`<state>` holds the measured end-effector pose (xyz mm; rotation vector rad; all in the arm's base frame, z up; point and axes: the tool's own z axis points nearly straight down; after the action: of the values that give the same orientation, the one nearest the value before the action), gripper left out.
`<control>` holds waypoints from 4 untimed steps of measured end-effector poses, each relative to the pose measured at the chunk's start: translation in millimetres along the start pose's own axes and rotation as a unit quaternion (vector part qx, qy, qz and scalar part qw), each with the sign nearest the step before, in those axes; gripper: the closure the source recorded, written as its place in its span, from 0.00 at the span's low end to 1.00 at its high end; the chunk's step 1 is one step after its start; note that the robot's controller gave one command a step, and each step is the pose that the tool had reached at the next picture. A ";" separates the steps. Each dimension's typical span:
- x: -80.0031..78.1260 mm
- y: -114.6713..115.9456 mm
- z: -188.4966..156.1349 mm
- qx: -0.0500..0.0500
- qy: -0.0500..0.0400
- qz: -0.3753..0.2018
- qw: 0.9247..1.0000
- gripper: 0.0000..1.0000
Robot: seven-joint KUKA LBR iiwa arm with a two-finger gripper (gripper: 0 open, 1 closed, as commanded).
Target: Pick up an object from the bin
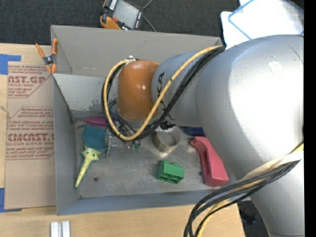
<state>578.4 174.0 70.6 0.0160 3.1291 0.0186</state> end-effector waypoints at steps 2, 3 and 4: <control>-1.7 17.5 0.2 0.000 -0.002 -0.139 0.990 1.00; 2.2 17.9 0.0 -0.001 -0.002 -0.125 0.992 1.00; 0.2 7.2 -0.1 -0.002 -0.001 -0.033 0.999 1.00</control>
Offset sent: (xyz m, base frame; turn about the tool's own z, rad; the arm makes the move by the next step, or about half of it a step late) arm 0.0010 0.0222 -0.0006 -0.2926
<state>578.3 181.2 70.8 -0.0867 3.1251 0.0236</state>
